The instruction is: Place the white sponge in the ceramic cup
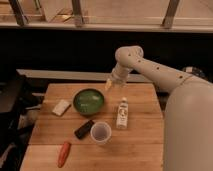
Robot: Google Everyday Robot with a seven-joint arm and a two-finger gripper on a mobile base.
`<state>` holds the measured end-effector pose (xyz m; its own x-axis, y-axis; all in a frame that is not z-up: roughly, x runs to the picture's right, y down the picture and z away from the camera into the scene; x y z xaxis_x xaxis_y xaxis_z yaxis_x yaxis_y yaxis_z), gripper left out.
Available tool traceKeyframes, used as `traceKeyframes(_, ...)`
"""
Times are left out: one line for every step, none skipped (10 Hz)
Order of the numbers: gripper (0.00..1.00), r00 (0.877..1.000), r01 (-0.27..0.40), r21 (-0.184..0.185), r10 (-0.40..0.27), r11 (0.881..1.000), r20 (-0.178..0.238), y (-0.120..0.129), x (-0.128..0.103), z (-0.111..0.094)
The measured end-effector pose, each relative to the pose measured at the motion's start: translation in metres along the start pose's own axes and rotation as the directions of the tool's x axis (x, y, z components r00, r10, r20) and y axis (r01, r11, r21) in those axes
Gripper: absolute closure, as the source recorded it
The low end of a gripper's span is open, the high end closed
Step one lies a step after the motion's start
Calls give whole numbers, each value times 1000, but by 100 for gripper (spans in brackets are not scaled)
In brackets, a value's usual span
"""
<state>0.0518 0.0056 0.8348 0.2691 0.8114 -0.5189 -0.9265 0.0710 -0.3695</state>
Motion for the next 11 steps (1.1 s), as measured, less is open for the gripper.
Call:
traceKeyframes(40, 1000, -1, 0, 1, 1000, -1, -1, 0, 0)
traceKeyframes(40, 1000, -2, 7, 2, 1000, -5, -4, 1, 1)
traceKeyframes(40, 1000, 20, 21, -20, 1000, -12, -1, -2, 6)
traceKeyframes(40, 998, 57, 27, -56, 998, -13, 10, -10, 10)
traceKeyframes(40, 996, 92, 28, -91, 995, -12, 22, -16, 12)
traceKeyframes(40, 993, 120, 33, -120, 992, -11, 31, -21, 15)
traceKeyframes(40, 987, 162, 44, -162, 986, -14, 43, -28, 19)
traceKeyframes(40, 974, 224, 50, -224, 973, -17, 63, -36, 25)
traceKeyframes(40, 963, 269, 50, -268, 962, -20, 79, -41, 30)
traceKeyframes(40, 944, 331, 46, -331, 942, -22, 104, -50, 37)
traceKeyframes(40, 927, 374, 36, -374, 927, -18, 124, -57, 42)
